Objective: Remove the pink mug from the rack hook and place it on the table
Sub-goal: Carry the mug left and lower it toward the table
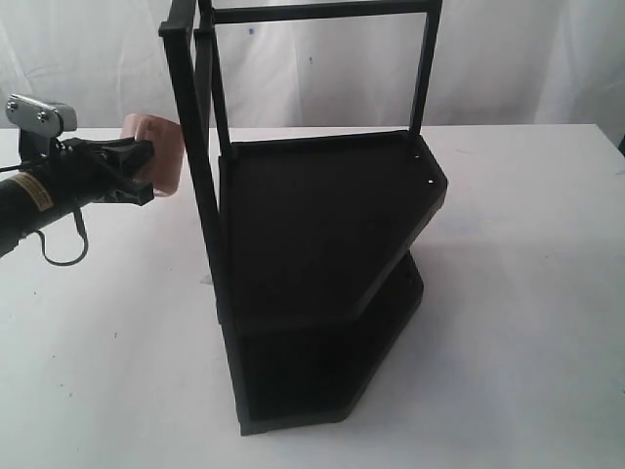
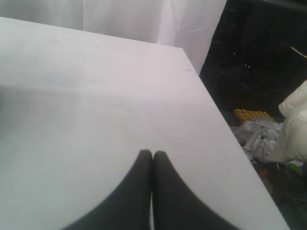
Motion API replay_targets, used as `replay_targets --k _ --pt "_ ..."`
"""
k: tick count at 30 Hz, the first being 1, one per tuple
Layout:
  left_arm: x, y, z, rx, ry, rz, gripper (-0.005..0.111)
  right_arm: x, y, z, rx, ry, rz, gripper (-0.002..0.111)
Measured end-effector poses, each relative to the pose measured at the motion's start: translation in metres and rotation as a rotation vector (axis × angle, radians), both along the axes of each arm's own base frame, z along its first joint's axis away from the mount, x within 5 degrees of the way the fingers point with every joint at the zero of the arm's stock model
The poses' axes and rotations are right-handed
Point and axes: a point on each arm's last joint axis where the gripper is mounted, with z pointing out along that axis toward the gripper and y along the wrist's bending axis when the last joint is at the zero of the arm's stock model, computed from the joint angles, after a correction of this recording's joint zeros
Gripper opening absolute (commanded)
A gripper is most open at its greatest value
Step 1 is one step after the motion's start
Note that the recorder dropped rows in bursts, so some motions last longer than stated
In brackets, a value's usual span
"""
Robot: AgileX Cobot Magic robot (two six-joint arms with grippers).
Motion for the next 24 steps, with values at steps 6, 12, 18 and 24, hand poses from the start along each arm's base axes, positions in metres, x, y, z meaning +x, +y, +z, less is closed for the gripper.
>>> replay_targets --k 6,12,18,24 --pt "0.017 -0.001 -0.019 0.018 0.018 -0.029 0.000 0.000 0.000 0.000 0.000 0.000 0.000 0.000" --pt "0.024 -0.002 -0.034 0.035 0.034 -0.059 0.000 0.000 0.000 0.000 0.000 0.000 0.000 0.000" --pt "0.026 -0.004 -0.031 0.057 0.020 -0.089 0.000 0.000 0.000 0.000 0.000 0.000 0.000 0.000" --pt "0.023 -0.010 -0.038 0.081 0.019 -0.160 0.000 0.000 0.000 0.000 0.000 0.000 0.000 0.000"
